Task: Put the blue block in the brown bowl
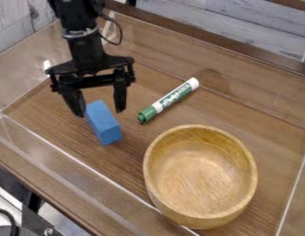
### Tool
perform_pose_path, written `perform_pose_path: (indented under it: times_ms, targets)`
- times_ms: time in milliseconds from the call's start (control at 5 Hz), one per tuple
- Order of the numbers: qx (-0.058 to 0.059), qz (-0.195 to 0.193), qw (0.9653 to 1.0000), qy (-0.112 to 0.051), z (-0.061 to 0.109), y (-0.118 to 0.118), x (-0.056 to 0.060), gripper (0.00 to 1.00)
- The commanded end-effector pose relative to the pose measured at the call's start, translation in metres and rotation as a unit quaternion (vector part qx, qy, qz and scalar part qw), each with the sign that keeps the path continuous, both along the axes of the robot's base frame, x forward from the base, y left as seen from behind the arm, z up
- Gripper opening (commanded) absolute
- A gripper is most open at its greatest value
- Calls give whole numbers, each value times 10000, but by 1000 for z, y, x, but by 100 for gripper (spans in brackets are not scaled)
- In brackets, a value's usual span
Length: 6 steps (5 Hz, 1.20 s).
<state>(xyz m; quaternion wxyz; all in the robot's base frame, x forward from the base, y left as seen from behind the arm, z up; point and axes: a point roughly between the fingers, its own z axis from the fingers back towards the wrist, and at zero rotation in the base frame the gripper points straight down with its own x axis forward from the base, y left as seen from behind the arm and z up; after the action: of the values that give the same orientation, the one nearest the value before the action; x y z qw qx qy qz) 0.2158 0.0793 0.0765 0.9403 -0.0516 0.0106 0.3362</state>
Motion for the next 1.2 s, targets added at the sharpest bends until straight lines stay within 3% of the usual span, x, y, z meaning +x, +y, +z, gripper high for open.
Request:
perform_pose_path:
  times_ms: [0,1000]
  targets:
    - [-10,239,9995,-197,0,4,4,100]
    - [-283,600,9976,-207,-5,3,5,100]
